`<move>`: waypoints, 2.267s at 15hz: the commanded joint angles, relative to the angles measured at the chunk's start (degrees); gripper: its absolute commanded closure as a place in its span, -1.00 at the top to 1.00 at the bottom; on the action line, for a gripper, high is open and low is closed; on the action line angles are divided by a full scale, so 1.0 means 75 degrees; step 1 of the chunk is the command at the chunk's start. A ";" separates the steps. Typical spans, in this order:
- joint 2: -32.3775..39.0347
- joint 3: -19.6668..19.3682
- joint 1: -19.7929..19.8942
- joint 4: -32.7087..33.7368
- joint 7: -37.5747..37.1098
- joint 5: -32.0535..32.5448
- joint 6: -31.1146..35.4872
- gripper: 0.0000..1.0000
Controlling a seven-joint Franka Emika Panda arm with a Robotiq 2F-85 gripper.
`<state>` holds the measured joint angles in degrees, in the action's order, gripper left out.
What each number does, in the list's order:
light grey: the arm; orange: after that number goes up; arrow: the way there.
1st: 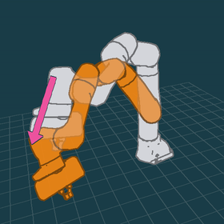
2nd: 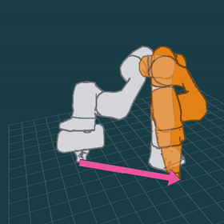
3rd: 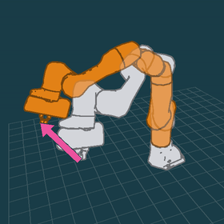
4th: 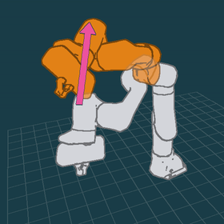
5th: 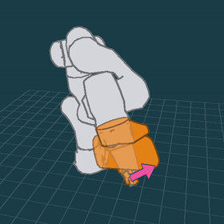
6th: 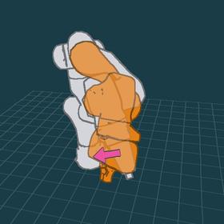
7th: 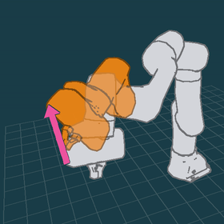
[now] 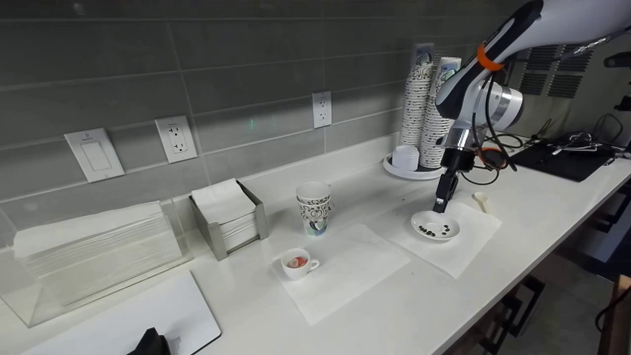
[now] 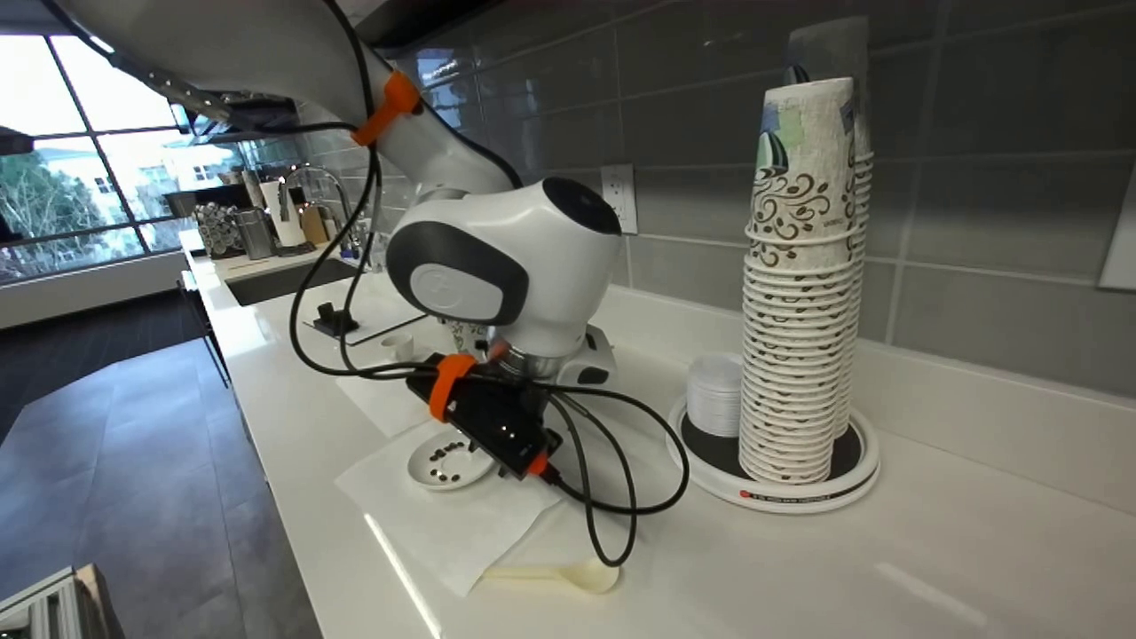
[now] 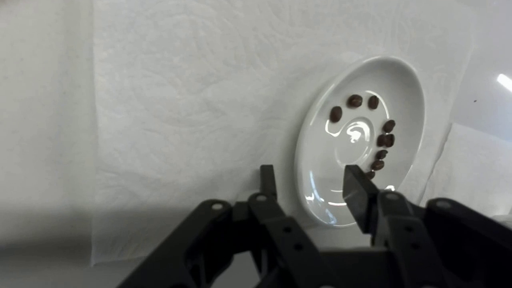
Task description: Pour the contents on the white plate into the stacked coffee cups on the left.
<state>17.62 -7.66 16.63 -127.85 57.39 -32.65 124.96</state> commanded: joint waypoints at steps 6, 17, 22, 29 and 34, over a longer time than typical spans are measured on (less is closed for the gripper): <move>0.0475 0.0156 0.0226 0.0428 -0.0061 -0.0114 -0.0538 -0.19; 0.0554 0.0153 0.0341 0.0540 0.0008 -0.0145 -0.0984 -0.83; 0.0543 0.0125 0.0417 0.0670 0.0053 -0.0174 -0.1397 -0.97; 0.0769 0.0139 0.0677 0.0984 0.0330 -0.0331 -0.2398 -0.96; 0.0456 0.0166 0.0447 0.0735 0.0154 -0.0289 -0.2575 -0.96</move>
<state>22.51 -7.27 20.59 -121.82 58.91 -33.54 107.36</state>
